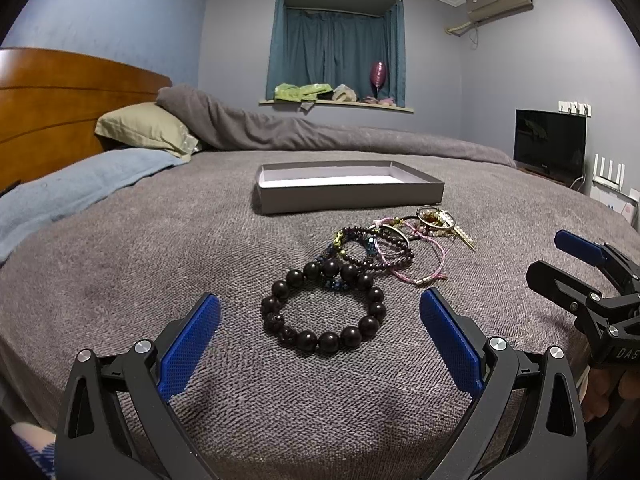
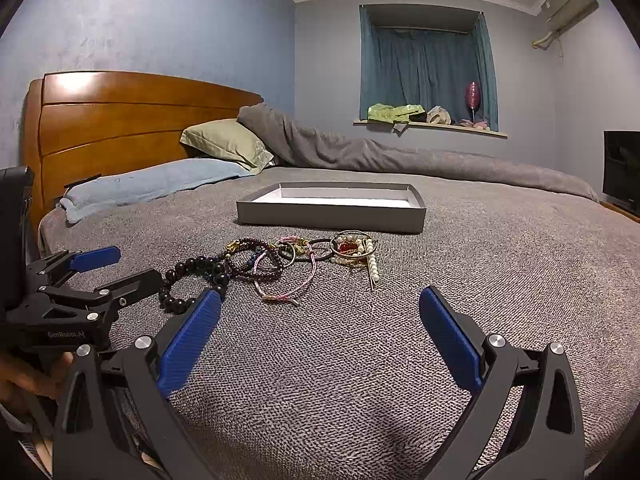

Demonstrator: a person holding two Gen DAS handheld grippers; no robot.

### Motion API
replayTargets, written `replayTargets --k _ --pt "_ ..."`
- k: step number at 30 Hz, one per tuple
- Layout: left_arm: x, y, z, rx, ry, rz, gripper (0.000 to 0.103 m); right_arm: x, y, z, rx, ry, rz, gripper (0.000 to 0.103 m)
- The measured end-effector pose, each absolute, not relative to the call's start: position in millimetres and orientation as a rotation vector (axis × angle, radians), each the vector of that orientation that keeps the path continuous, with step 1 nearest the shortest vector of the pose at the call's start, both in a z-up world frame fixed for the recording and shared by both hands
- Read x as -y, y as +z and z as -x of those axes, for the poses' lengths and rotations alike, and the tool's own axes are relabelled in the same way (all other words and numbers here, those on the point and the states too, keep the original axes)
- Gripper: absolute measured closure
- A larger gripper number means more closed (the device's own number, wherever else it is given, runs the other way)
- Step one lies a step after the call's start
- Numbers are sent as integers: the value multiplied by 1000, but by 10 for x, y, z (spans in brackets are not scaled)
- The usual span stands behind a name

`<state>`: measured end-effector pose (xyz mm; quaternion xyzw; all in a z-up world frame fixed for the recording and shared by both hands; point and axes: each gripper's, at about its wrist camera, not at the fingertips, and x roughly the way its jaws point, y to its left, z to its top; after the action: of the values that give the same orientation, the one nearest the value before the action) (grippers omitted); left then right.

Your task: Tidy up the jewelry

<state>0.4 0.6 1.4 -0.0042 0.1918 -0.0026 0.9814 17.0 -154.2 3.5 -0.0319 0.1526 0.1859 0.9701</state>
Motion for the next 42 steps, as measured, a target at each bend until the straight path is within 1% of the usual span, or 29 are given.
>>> replayTargets --k 17,26,42 --pt "-8 -12 -30 -395 -6 19 4 1558 38 -178 -309 376 64 5" --pt "-98 -54 -82 -426 -3 79 4 1541 57 -188 -319 396 57 5" --pt "-59 -76 -199 -474 -21 66 4 1587 72 -259 -355 393 36 5"
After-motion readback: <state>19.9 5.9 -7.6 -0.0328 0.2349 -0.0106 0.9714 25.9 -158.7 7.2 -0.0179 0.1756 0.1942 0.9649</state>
